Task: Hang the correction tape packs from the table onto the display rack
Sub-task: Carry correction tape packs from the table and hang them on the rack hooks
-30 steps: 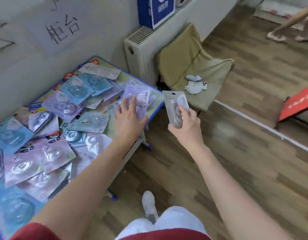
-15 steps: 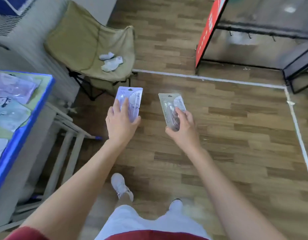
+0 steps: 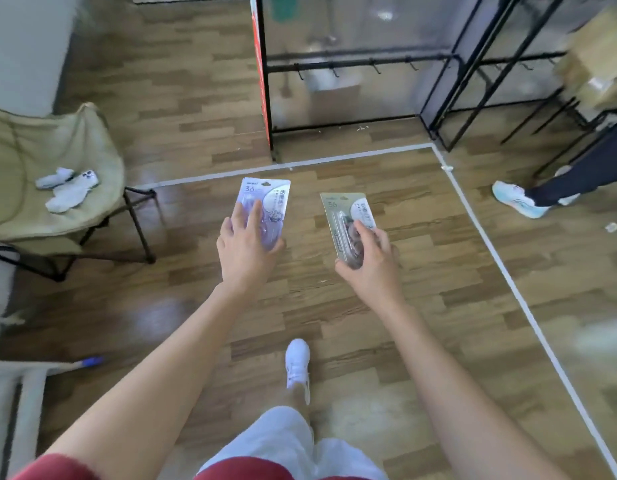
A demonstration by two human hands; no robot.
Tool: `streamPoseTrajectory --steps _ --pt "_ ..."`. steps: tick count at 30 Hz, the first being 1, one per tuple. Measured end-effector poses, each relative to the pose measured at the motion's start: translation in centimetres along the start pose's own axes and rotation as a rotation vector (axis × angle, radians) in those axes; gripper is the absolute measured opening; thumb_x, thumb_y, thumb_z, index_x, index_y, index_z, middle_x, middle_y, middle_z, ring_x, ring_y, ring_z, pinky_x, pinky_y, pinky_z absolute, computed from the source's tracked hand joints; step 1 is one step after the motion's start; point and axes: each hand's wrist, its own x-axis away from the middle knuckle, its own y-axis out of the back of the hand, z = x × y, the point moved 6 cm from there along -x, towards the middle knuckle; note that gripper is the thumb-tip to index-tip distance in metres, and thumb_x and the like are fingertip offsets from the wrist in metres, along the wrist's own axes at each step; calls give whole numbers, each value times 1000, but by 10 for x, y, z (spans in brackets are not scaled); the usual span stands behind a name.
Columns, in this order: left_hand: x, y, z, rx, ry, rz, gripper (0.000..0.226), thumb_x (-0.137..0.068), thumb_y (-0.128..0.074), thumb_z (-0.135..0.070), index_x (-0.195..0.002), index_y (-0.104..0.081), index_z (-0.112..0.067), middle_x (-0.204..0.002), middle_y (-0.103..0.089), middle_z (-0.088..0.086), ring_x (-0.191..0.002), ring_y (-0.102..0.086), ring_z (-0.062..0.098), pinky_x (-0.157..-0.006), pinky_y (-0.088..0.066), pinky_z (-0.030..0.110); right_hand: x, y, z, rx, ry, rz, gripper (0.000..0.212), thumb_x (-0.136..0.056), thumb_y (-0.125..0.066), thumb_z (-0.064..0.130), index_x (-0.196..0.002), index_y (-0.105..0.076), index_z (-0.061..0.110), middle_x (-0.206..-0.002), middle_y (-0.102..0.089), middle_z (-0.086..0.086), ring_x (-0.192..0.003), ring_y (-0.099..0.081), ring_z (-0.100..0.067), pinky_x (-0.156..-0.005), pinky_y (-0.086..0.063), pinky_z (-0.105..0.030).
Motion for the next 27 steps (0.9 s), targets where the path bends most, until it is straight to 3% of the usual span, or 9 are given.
streamPoseTrajectory --steps 10,15,27 --pt "-138 -39 -112 67 -35 7 74 -85 -63 -32 -149 -25 -25 -157 -18 5 -139 -21 29 -110 -18 39 -152 85 -28 -1 -14 -117 73 -84 -65 30 -147 -29 23 -148 -27 -8 -131 -29 -31 -110 -27 -39" --pt "-202 -47 -160 79 -47 -17 75 -86 -63 -33 -150 -24 -25 -158 -16 5 -141 -20 29 -110 -18 40 -227 121 -30 -20 32 -174 70 -82 -66 26 -144 -35 20 -140 -37 -5 -129 -32 -27 -107 -27 -37" --pt "-370 -71 -283 128 13 -210 74 -87 -63 -33 -150 -26 -25 -157 -19 6 -139 -21 30 -109 -19 41 -452 224 -32 -37 274 -207 71 -81 -68 22 -143 -37 14 -140 -37 -13 -128 -38 -28 -107 -32 -44"
